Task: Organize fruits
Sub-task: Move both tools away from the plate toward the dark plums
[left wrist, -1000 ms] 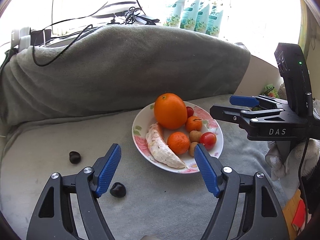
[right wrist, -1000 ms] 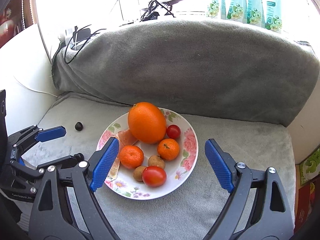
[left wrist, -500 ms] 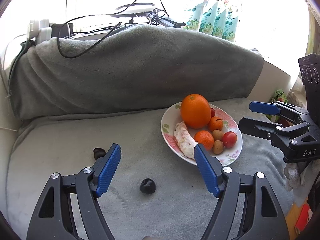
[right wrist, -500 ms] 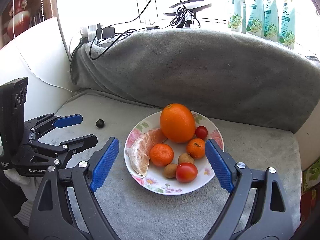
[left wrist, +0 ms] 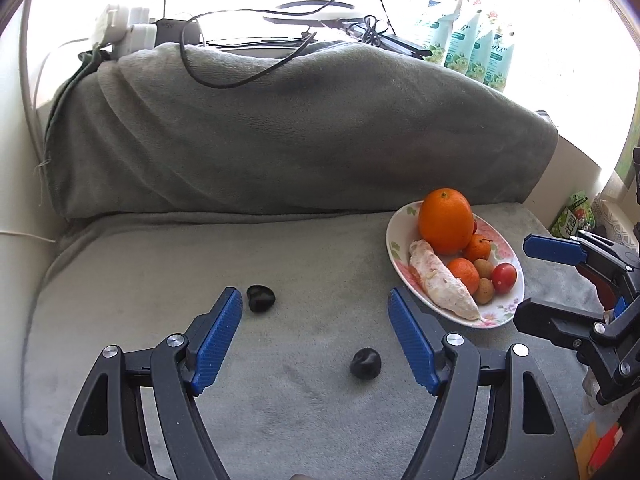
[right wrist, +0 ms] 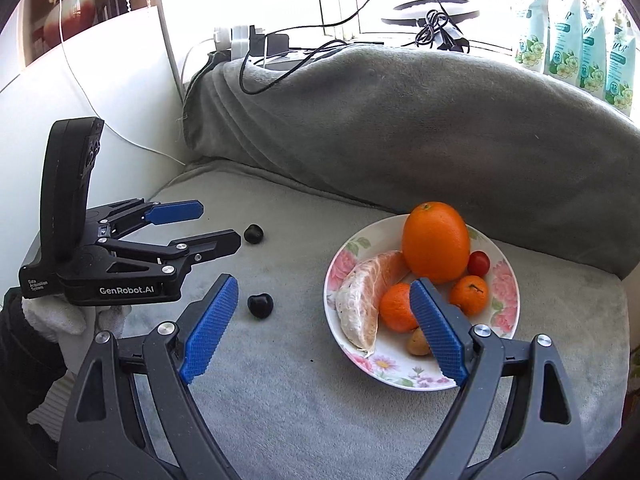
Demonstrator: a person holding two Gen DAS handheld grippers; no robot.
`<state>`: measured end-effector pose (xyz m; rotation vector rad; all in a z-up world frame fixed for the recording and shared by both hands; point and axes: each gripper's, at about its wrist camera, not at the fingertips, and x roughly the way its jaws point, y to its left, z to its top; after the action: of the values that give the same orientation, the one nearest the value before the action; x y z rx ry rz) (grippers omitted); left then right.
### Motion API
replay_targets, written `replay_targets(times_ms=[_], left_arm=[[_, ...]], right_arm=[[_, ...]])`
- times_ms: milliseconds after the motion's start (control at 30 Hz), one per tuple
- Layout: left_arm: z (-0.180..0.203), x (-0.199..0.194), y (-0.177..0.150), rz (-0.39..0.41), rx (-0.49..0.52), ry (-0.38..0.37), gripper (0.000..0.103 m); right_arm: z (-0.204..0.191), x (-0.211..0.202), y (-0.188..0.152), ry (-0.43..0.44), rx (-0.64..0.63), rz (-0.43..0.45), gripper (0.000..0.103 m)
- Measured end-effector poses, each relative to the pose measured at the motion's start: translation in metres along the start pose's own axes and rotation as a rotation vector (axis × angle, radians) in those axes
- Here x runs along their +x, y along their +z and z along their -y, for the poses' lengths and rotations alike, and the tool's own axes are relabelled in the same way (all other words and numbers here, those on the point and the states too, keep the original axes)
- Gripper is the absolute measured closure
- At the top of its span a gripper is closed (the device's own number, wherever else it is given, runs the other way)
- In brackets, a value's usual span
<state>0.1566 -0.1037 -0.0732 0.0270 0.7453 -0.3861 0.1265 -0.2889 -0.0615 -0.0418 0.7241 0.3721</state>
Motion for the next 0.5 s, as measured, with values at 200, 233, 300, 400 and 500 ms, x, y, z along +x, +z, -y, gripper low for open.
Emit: replay_targets(times_ms=[200, 233, 300, 400, 500], left_arm=[[-0.026, 0.011, -0.006, -0.037, -0.048, 0.0, 0.04], [-0.029, 0.014, -0.008, -0.043, -0.055, -0.001, 0.042], [-0.034, 0.018, -0.01, -0.054, -0.065, 0.001, 0.046], [-0.041, 0.023, -0.012, -0.066, -0.08, -0.007, 0.05], [-0.044, 0.028, -0.013, -0.077, -0.093, -0.021, 0.054]], right_arm=[[-0.021, 0.017, -0.003, 0.033, -0.041, -0.029, 0.017], [-0.024, 0.02, -0.004, 0.042, -0.046, -0.037, 0.021], [-0.028, 0.027, -0.005, 0.057, -0.052, -0.054, 0.023], [-0.034, 0.036, -0.008, 0.077, -0.063, -0.075, 0.029], [-0.041, 0.044, -0.011, 0.091, -0.08, -0.098, 0.035]])
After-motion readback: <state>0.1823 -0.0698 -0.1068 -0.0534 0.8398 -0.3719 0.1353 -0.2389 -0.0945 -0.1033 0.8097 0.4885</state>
